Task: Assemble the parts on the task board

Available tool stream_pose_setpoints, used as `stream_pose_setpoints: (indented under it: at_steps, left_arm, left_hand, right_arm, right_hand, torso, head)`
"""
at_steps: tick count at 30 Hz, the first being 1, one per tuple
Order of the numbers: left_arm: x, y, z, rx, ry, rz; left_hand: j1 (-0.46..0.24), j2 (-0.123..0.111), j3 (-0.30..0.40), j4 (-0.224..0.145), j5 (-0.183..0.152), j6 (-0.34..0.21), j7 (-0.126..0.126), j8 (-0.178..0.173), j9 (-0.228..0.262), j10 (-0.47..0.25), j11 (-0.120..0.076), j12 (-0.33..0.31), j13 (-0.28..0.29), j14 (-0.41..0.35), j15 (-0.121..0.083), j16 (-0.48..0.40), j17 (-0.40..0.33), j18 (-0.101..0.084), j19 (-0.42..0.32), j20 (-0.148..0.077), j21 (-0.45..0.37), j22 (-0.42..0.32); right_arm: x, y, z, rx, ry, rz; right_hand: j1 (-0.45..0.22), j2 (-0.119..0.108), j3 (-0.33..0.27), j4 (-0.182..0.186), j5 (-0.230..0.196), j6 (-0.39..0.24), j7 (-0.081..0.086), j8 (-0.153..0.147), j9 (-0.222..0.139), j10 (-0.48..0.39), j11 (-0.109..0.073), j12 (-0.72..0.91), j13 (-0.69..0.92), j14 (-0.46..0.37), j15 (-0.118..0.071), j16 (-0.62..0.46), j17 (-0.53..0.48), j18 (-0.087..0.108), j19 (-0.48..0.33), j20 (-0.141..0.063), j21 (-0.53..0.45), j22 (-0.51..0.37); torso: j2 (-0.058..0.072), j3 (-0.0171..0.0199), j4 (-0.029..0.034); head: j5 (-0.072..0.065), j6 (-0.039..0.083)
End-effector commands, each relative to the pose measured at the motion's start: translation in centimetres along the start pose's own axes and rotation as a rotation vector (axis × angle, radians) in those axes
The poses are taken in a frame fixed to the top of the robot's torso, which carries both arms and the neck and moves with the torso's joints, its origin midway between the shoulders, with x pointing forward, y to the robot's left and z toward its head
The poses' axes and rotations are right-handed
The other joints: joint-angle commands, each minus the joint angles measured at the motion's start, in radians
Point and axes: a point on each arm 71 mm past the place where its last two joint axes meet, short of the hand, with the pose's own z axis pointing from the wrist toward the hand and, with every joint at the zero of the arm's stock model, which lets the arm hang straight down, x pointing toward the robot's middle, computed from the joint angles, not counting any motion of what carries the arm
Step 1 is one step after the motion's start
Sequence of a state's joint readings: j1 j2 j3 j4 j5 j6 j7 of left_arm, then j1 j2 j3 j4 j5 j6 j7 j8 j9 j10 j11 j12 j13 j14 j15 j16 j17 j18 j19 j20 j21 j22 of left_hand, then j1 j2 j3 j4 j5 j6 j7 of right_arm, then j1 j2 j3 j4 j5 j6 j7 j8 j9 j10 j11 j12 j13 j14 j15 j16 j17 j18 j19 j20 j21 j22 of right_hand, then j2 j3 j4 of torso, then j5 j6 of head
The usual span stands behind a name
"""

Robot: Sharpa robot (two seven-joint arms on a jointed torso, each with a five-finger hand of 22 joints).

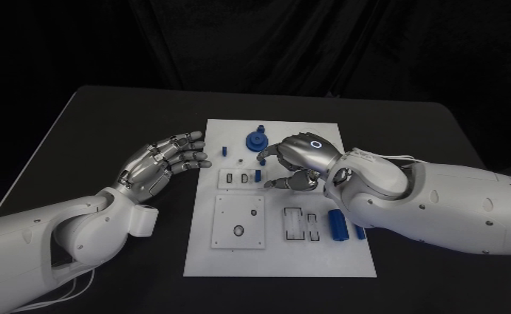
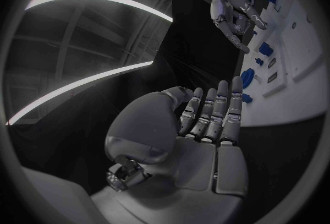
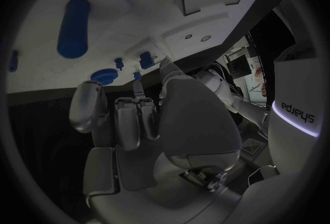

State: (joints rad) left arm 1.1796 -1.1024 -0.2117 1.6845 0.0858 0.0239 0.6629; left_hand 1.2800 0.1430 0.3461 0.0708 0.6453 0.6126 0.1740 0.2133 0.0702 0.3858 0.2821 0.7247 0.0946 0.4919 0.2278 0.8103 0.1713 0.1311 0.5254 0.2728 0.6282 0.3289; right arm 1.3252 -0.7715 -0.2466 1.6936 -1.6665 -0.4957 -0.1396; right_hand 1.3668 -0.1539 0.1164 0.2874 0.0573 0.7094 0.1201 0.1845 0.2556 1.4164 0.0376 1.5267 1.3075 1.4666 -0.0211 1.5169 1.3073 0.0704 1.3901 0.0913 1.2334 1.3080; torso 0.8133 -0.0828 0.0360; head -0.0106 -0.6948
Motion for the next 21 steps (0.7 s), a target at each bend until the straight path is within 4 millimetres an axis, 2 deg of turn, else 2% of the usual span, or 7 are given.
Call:
stream_pose_setpoints:
  at_steps: [1, 7, 13, 16, 18, 20, 21]
  left_arm:
    - [0.0, -0.2, 0.3, -0.018, 0.019, 0.157]
    - [-0.2, -0.8, 2.1, -0.077, 0.044, 0.3]
    - [0.0, -1.4, 4.4, -0.122, 0.074, 0.424]
    - [0.4, -1.3, 5.8, -0.171, 0.106, 0.528]
    - [0.6, -1.0, 6.5, -0.209, 0.123, 0.585]
    - [0.8, -0.7, 7.0, -0.25, 0.143, 0.646]
    - [1.0, -0.4, 7.3, -0.283, 0.161, 0.696]
  left_hand:
    - [-0.021, -0.001, -0.001, 0.017, -0.012, 0.031, 0.014, 0.015, 0.004, 0.112, -0.029, 0.051, 0.019, 0.064, -0.025, 0.061, 0.024, 0.001, 0.028, -0.012, 0.071, 0.04]
    - [-0.044, -0.033, -0.014, 0.105, -0.096, 0.129, 0.039, 0.056, 0.011, 0.296, -0.116, 0.126, 0.079, 0.232, -0.105, 0.254, 0.121, 0.048, 0.095, -0.039, 0.279, 0.162]
    - [-0.009, -0.054, -0.023, 0.17, -0.149, 0.171, 0.012, 0.082, 0.011, 0.389, -0.161, 0.274, 0.221, 0.341, -0.149, 0.412, 0.217, 0.053, 0.132, -0.079, 0.44, 0.26]
    - [0.022, -0.057, -0.038, 0.211, -0.192, 0.183, -0.004, 0.1, 0.011, 0.558, -0.182, 0.514, 0.598, 0.626, -0.174, 0.623, 0.666, 0.049, 0.191, -0.105, 0.551, 0.336]
    - [0.035, -0.055, -0.046, 0.214, -0.206, 0.193, -0.01, 0.116, 0.016, 0.726, -0.189, 0.637, 0.869, 0.751, -0.182, 0.693, 0.878, 0.027, 0.31, -0.113, 0.632, 0.471]
    - [0.038, -0.054, -0.053, 0.215, -0.212, 0.196, -0.013, 0.127, 0.022, 0.789, -0.193, 0.676, 0.965, 0.801, -0.185, 0.715, 0.961, 0.014, 0.373, -0.117, 0.671, 0.543]
    - [0.038, -0.055, -0.064, 0.216, -0.224, 0.2, -0.018, 0.138, 0.028, 0.923, -0.196, 0.744, 1.144, 0.883, -0.189, 0.739, 1.089, 0.004, 0.432, -0.12, 0.707, 0.607]
  right_arm:
    - [-1.3, -0.1, -0.9, -0.034, -0.1, 0.002]
    - [-2.4, -2.3, -2.9, 0.029, -0.156, 0.022]
    - [-2.8, -5.6, -4.6, 0.146, -0.189, 0.076]
    - [-2.5, -7.6, -5.6, 0.204, -0.223, 0.121]
    - [-2.3, -8.5, -6.1, 0.221, -0.25, 0.145]
    - [-2.0, -9.1, -6.7, 0.231, -0.277, 0.17]
    - [-1.8, -9.6, -7.2, 0.238, -0.295, 0.192]
  right_hand:
    - [0.015, 0.013, 0.012, -0.001, 0.003, 0.014, 0.001, 0.011, -0.003, 0.001, -0.002, -0.003, 0.133, 0.067, -0.001, -0.004, 0.217, 0.006, 0.001, -0.003, 0.004, 0.162]
    - [0.088, 0.058, 0.051, -0.021, 0.129, 0.084, 0.003, 0.049, -0.011, 0.018, -0.002, 0.001, 0.145, 0.07, -0.001, -0.001, 0.219, 0.002, 0.012, -0.003, 0.02, 0.167]
    - [0.127, 0.09, 0.087, -0.024, 0.231, 0.14, 0.011, 0.07, -0.017, 0.018, 0.011, 0.0, 0.143, 0.069, 0.006, -0.006, 0.215, 0.0, 0.019, 0.0, 0.027, 0.169]
    - [0.14, 0.098, 0.107, -0.018, 0.288, 0.166, 0.014, 0.079, -0.023, -0.003, 0.019, -0.01, 0.121, 0.054, 0.012, -0.033, 0.192, 0.003, 0.014, 0.006, 0.015, 0.165]
    - [0.133, 0.101, 0.11, -0.008, 0.303, 0.186, 0.014, 0.088, -0.022, 0.0, 0.02, -0.009, 0.121, 0.056, 0.014, -0.032, 0.192, 0.003, 0.017, 0.008, 0.019, 0.166]
    - [0.133, 0.102, 0.114, -0.006, 0.316, 0.195, 0.012, 0.091, -0.023, 0.001, 0.019, -0.009, 0.12, 0.056, 0.013, -0.033, 0.191, 0.002, 0.02, 0.008, 0.021, 0.167]
    - [0.132, 0.101, 0.114, -0.004, 0.319, 0.2, 0.01, 0.094, -0.023, -0.002, 0.018, -0.011, 0.117, 0.055, 0.012, -0.036, 0.189, 0.002, 0.02, 0.008, 0.022, 0.167]
  torso:
    - [-0.008, 0.0031, 0.0004]
    - [-0.032, 0.0113, 0.0015]
    - [-0.084, 0.037, -0.0012]
    - [-0.116, 0.0527, -0.0031]
    - [-0.128, 0.0587, -0.0056]
    - [-0.145, 0.0665, -0.0072]
    - [-0.155, 0.071, -0.0076]
  head:
    - [0.01, 0.015]
    - [0.024, 0.027]
    - [0.023, 0.0]
    - [0.019, -0.021]
    - [0.021, -0.027]
    - [0.023, -0.04]
    - [0.025, -0.052]
